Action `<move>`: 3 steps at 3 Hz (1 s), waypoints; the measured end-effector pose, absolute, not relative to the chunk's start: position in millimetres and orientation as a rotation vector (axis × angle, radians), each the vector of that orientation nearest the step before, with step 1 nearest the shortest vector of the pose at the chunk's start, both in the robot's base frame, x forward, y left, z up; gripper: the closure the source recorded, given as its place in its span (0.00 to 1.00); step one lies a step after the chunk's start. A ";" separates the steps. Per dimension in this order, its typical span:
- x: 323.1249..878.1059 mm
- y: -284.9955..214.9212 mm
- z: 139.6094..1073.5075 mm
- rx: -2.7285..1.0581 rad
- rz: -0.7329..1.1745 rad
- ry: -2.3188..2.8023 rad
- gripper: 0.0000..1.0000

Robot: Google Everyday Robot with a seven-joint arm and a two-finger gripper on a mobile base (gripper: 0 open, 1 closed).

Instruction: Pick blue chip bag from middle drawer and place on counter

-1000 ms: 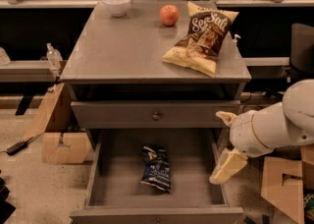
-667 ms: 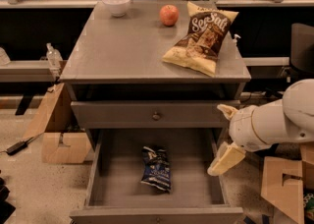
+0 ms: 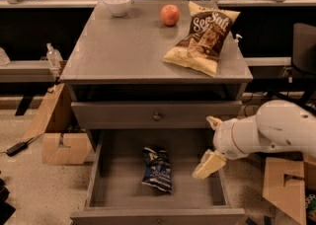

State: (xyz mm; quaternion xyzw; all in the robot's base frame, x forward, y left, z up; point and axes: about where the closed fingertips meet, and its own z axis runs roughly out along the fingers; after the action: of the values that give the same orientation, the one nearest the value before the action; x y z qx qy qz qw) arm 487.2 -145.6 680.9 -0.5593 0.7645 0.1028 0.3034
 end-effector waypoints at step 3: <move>564.4 -96.3 498.1 -1.223 0.461 1.967 0.00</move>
Offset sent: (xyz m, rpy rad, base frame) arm 0.0852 0.0416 -0.2130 0.3661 -0.0212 -0.1419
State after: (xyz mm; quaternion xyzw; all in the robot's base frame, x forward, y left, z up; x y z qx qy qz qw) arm 564.4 -96.3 498.1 -0.4791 0.7704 0.1806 0.3799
